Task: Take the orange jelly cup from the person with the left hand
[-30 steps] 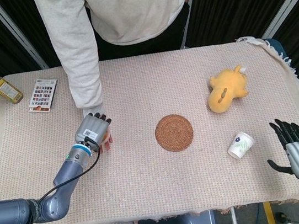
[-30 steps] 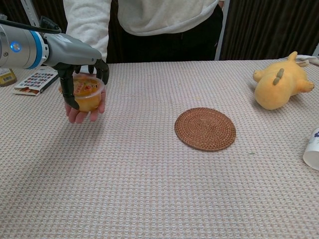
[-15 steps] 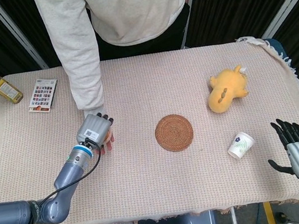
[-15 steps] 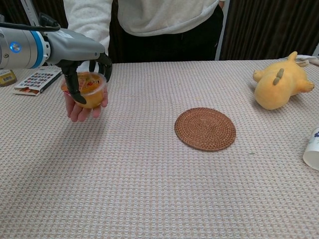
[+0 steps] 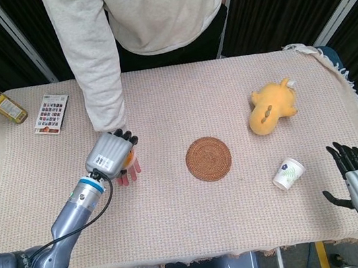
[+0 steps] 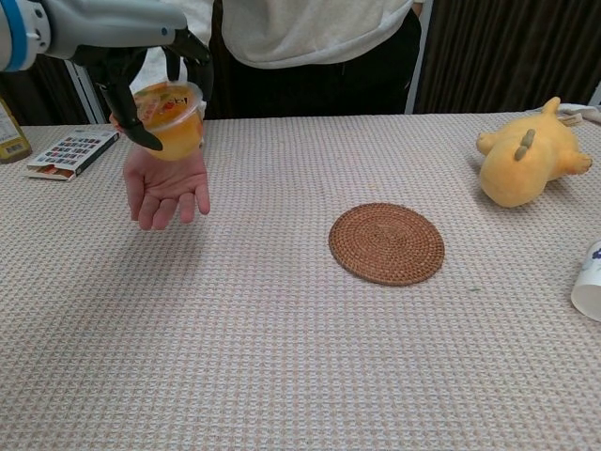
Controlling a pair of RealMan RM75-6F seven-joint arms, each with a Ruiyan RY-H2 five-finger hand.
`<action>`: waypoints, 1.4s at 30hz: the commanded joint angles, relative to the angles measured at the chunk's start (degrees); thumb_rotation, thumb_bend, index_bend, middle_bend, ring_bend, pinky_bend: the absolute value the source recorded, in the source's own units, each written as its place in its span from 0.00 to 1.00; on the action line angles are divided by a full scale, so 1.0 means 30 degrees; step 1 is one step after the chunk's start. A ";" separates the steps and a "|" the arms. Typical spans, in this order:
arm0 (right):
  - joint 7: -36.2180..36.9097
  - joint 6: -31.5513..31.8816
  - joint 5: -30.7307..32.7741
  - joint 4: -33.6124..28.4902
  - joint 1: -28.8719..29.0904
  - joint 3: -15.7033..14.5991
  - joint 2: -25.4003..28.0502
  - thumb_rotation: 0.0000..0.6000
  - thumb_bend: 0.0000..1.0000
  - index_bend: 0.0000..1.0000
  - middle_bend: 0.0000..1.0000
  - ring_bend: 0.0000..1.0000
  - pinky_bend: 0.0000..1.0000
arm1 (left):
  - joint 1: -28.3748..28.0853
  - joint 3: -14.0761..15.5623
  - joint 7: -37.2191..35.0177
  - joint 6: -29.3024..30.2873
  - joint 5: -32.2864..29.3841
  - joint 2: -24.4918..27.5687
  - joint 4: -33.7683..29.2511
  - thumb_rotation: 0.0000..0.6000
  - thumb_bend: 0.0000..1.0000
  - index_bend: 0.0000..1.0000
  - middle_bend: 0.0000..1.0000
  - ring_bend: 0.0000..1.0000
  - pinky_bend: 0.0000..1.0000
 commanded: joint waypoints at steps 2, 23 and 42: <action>-0.0026 0.0011 -0.0029 -0.0004 -0.0002 -0.0003 -0.0009 1.00 0.14 0.05 0.00 0.00 0.00 | 0.2002 0.1469 -0.1315 0.0949 0.2935 0.2098 -0.1851 1.00 0.63 0.69 0.60 0.51 0.54; -0.0282 -0.0034 0.0006 -0.0056 0.0052 0.0058 -0.0141 1.00 0.14 0.05 0.00 0.00 0.00 | 0.6663 0.4419 -0.4586 -0.0398 0.5830 -0.0666 0.5212 1.00 0.44 0.50 0.39 0.38 0.46; -0.0254 0.0005 -0.0067 -0.0022 0.0041 0.0055 -0.0155 1.00 0.14 0.05 0.00 0.00 0.00 | 0.8522 0.3780 -0.5048 0.1004 0.5865 -0.0709 0.4564 1.00 0.22 0.01 0.00 0.00 0.00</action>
